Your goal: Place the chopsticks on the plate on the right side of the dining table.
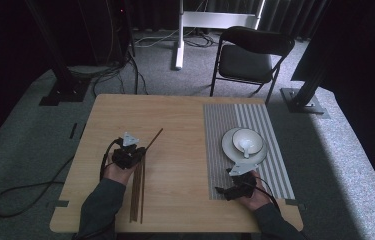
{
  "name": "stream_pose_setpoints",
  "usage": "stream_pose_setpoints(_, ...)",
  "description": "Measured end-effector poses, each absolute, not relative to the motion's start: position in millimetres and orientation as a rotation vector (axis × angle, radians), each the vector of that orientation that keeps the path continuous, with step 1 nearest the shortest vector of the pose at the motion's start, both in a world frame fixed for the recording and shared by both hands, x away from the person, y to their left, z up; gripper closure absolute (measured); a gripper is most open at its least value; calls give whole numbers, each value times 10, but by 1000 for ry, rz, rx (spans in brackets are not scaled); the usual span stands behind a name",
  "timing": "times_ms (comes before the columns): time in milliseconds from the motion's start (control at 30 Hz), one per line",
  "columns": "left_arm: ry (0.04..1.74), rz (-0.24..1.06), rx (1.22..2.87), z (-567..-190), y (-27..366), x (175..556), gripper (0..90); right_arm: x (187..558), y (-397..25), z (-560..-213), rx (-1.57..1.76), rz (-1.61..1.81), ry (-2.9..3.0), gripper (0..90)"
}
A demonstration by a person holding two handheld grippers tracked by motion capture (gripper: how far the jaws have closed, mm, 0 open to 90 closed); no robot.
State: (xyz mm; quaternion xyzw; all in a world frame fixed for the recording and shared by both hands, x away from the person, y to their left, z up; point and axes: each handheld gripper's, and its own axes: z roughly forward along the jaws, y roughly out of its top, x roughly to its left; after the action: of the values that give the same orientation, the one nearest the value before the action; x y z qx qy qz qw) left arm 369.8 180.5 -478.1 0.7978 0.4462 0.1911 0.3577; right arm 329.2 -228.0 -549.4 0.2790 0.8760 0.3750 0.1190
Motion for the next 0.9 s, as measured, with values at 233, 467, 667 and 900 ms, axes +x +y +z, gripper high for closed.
stream_pose_setpoints(233,1132,496,2063,-4735,1744,3730,848,3291,-2280,-5494,817,1097,2562,114)
stream_pose_setpoints(467,1105,499,2076,-4684,1644,3777,848,3292,-2280,-5494,813,1096,2561,114)
stream_pose_setpoints(667,1094,500,2072,-4642,1583,3809,848,3293,-2281,-5494,812,1096,2561,114)
stream_pose_setpoints(900,1073,502,2079,-4599,1499,3857,847,3292,-2281,-5494,812,1095,2562,114)
